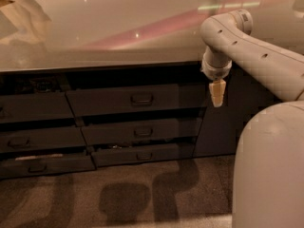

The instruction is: Open top drawer

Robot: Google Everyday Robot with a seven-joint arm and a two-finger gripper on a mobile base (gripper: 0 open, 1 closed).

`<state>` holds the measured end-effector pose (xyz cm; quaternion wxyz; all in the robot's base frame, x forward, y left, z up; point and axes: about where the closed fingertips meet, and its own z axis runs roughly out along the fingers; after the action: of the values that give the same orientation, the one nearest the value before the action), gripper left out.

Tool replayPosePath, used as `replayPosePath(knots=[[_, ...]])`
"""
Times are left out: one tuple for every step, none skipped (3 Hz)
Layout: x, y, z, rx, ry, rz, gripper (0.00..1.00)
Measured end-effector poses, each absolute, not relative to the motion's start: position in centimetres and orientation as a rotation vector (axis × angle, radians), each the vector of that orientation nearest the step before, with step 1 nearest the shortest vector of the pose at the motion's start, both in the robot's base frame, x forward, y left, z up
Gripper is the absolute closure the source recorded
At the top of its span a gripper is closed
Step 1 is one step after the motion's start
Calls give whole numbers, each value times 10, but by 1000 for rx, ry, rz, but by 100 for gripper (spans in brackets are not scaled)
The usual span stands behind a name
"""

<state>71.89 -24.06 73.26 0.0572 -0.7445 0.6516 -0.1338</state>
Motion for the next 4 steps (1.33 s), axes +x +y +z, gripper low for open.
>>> replayPosePath(knots=[[719,-241,732,-2258,1976,-405,0],[704,-229,729,-2298,1931,-432,0],[681,-206,752,-2297,1797,-572,0],[661,-198,728,-2371,1775,-543,0]])
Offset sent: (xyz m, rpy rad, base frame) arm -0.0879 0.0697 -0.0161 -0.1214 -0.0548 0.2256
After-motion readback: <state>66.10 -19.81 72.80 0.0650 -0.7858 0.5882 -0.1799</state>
